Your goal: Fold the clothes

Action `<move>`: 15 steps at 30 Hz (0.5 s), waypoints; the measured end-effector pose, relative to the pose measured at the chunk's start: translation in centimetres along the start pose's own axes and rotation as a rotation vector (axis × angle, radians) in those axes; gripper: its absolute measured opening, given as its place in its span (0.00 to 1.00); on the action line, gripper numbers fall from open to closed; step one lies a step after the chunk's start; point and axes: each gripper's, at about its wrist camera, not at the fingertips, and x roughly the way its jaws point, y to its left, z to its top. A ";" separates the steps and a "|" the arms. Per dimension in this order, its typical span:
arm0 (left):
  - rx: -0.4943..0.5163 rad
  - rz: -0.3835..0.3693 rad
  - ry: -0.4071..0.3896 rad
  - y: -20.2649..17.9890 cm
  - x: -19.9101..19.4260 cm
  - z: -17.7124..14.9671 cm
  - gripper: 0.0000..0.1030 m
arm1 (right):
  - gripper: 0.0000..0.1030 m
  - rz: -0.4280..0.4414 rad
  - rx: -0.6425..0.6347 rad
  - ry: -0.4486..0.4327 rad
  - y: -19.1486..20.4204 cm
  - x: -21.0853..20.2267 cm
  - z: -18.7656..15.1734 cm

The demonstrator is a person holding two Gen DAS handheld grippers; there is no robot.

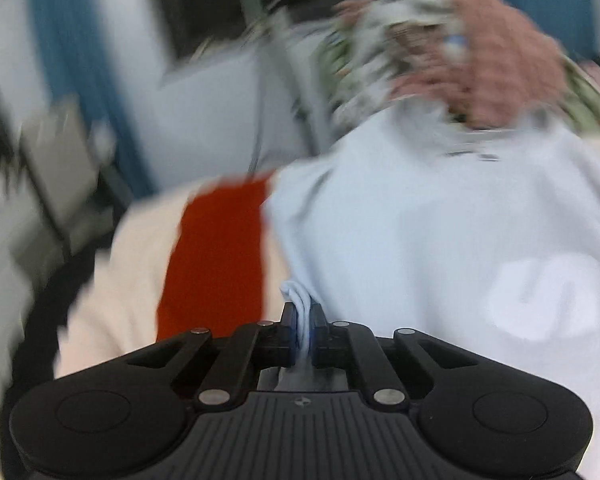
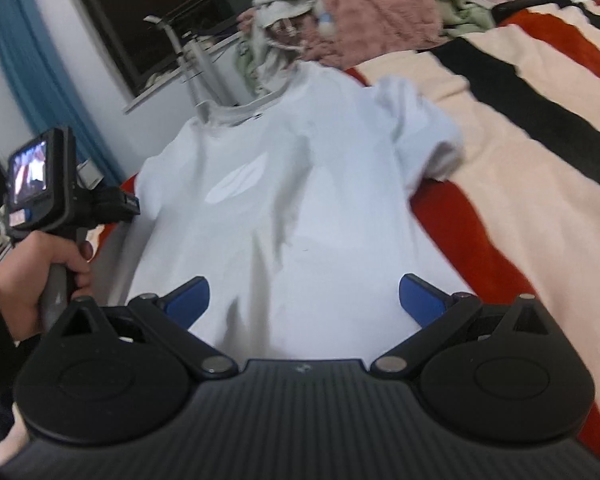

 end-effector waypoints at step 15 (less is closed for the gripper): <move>0.301 -0.284 -0.095 -9.7 -2.9 0.0 0.29 | 1.00 -0.206 0.049 -0.152 -2.3 -2.2 1.0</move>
